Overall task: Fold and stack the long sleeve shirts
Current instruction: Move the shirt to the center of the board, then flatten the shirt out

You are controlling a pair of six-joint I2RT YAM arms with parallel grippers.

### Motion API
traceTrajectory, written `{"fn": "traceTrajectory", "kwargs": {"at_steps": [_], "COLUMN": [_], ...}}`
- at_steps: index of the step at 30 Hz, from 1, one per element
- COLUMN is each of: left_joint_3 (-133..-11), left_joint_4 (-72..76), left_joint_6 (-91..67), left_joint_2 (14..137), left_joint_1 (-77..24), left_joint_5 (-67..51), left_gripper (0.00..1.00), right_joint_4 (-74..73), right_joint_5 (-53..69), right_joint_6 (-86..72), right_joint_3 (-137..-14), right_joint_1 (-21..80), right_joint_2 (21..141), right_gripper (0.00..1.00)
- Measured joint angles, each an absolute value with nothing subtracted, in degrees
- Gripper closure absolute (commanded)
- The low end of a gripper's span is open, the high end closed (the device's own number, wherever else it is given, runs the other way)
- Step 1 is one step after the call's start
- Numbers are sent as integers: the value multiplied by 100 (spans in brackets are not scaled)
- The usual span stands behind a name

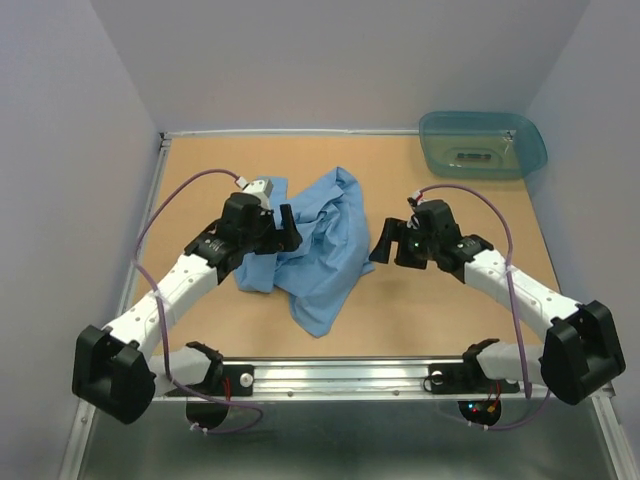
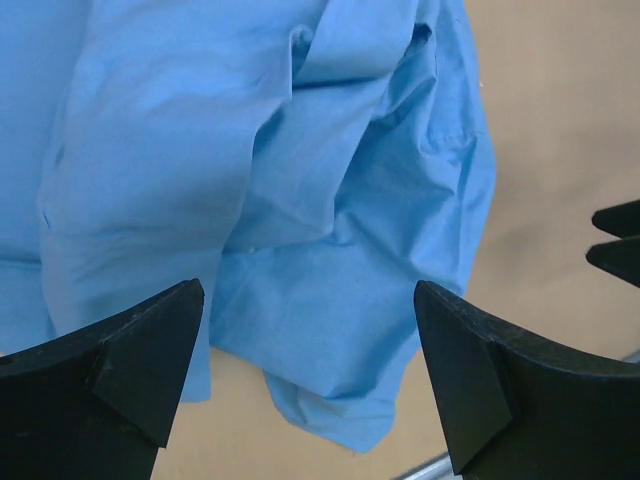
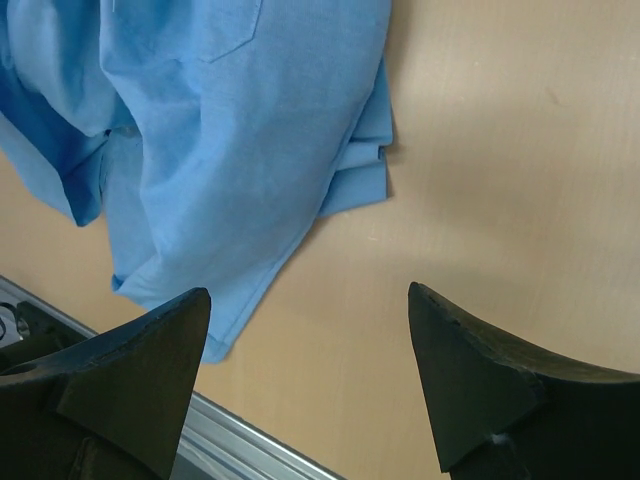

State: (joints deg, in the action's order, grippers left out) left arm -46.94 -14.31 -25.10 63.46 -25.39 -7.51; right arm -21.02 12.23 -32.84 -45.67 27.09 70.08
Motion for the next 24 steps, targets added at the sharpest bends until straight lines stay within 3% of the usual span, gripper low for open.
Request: {"fn": "traceTrajectory", "kwargs": {"at_steps": [8, 15, 19, 22, 24], "left_joint_3": [-5819, -6484, -6488, -6499, -6580], "left_joint_4": [-1160, -1100, -1184, -1197, -1245], "left_joint_6": [-1321, -405, -51, 86, 126], "left_joint_2": [7491, 8799, 9039, 9137, 9223], "left_joint_1": [-2742, -2759, -2781, -2799, -2801], "left_joint_5": [427, 628, 532, 534, 532], "left_gripper": [1, 3, 8, 15, 25], "right_joint_4": [-1577, -1343, -1153, -1072, -1000], "right_joint_5": [1291, 1286, 1291, 1330, 1365], "right_joint_6": [-3527, -3651, -3675, -3693, -3704], "right_joint_3": [-4635, -5046, -5129, -5129, -5129], "right_joint_1": [2709, 2709, 2709, 2709, 2709], "right_joint_2": [7981, 8556, 8713, 8833, 8910], "right_gripper": [17, 17, 17, 18, 18]}}
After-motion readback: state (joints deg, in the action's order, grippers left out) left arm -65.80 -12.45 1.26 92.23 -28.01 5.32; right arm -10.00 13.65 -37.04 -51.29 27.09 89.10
